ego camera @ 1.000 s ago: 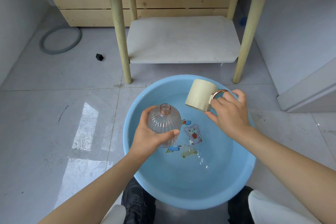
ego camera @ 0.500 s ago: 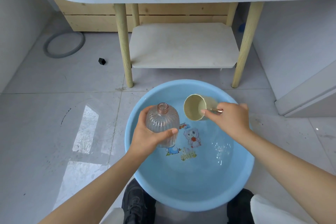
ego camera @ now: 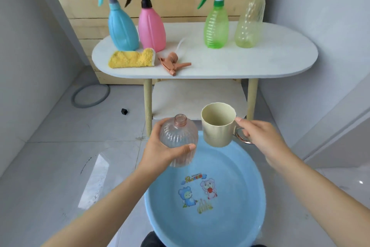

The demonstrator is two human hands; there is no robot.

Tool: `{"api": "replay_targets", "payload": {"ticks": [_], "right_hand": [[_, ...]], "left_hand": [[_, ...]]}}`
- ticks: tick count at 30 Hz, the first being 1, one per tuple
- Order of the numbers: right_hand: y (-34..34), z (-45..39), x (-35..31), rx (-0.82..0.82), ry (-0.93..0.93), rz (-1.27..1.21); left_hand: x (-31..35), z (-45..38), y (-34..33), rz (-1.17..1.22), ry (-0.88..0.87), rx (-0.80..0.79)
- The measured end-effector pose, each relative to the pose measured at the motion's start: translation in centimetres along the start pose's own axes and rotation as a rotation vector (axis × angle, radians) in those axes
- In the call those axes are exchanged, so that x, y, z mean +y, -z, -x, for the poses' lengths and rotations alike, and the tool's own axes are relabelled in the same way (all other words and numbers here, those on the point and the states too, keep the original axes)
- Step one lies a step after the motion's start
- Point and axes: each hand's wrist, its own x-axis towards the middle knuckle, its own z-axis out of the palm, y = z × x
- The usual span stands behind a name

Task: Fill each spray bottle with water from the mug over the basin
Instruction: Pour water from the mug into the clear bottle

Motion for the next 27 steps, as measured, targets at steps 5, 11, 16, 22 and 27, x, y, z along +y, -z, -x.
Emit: {"api": "replay_targets", "payload": {"ticks": [5,11,16,22,27], "right_hand": [[3.4,-0.4,-4.9,0.053,0.086,-0.116],[4.6,-3.5,-8.9,0.156,0.136,-0.185],[4.3,-7.4,-10.2,0.237,0.091,-0.174],[4.0,-11.6,-9.7,0.292,0.039,-0.032],[4.1,-13.8,-9.1,0.296,0.035,0.131]], "left_hand": [[5.5,-1.7,0.4,0.035,-0.062,0.021],[10.4,-3.7,-0.3,0.033,-0.135,0.055],[12.6,-6.5,-2.3,0.02,-0.192,0.065],[13.4,-11.3,-5.4,-0.011,-0.166,0.099],[13.9,-14.7,-8.1,0.009,-0.131,0.11]]}}
